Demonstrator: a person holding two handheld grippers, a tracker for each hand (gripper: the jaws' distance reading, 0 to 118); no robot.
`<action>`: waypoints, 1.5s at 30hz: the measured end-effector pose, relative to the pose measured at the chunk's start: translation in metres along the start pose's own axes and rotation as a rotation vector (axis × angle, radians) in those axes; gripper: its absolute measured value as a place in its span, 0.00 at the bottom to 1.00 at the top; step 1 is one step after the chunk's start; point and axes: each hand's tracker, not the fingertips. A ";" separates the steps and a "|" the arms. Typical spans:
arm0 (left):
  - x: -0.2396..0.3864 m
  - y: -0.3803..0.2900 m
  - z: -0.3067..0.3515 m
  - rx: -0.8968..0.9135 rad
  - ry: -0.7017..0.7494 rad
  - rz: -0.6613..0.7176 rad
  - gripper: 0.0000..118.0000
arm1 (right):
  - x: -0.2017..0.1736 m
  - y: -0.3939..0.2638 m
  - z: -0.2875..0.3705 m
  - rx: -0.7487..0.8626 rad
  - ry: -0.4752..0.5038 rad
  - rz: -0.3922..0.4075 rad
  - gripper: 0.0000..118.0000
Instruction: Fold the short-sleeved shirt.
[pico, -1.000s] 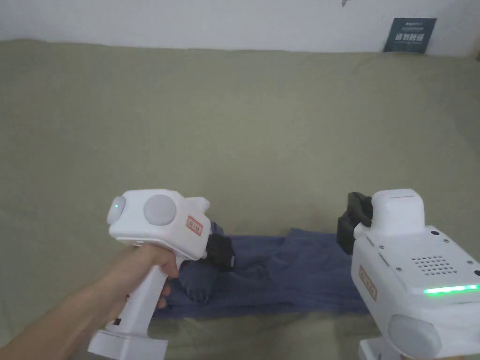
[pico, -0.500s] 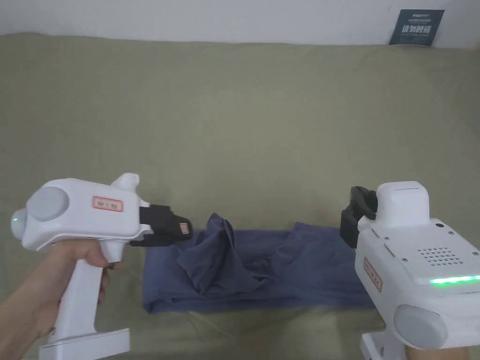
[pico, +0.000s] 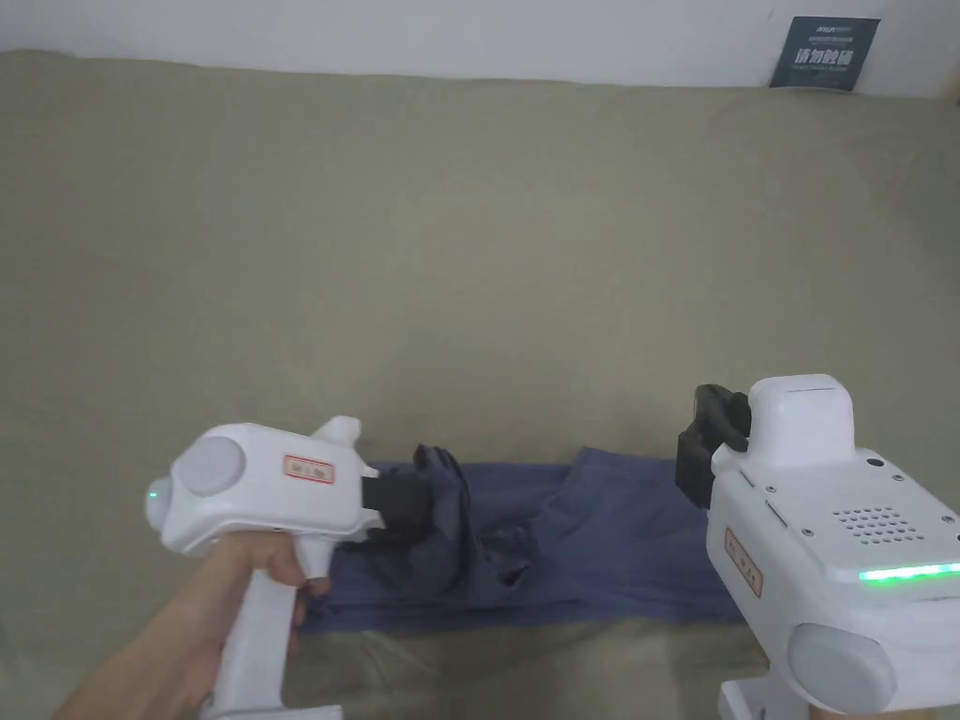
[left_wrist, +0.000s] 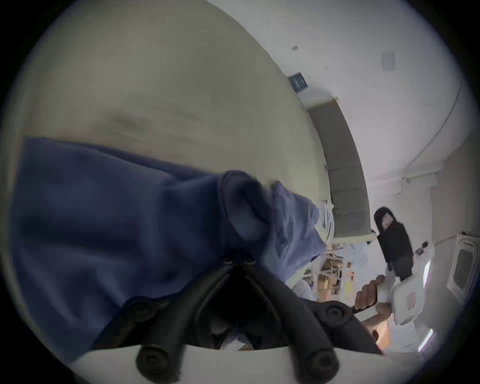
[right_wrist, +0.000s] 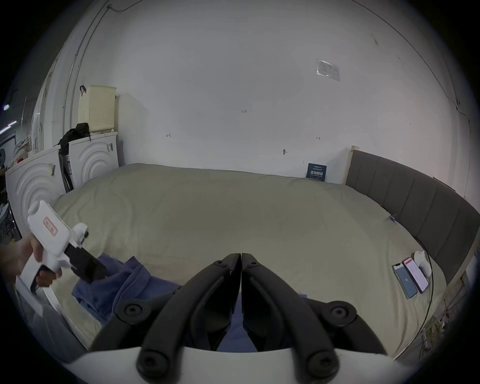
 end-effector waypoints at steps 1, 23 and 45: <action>0.006 -0.001 -0.009 0.002 0.023 -0.013 0.01 | 0.001 0.000 0.000 -0.001 -0.002 -0.003 0.06; -0.034 -0.012 0.127 0.237 0.192 -0.002 0.01 | -0.003 0.010 0.001 0.065 -0.012 -0.015 0.06; -0.097 -0.004 0.081 0.135 -0.200 0.182 0.96 | 0.001 0.019 -0.003 0.055 -0.042 -0.017 0.06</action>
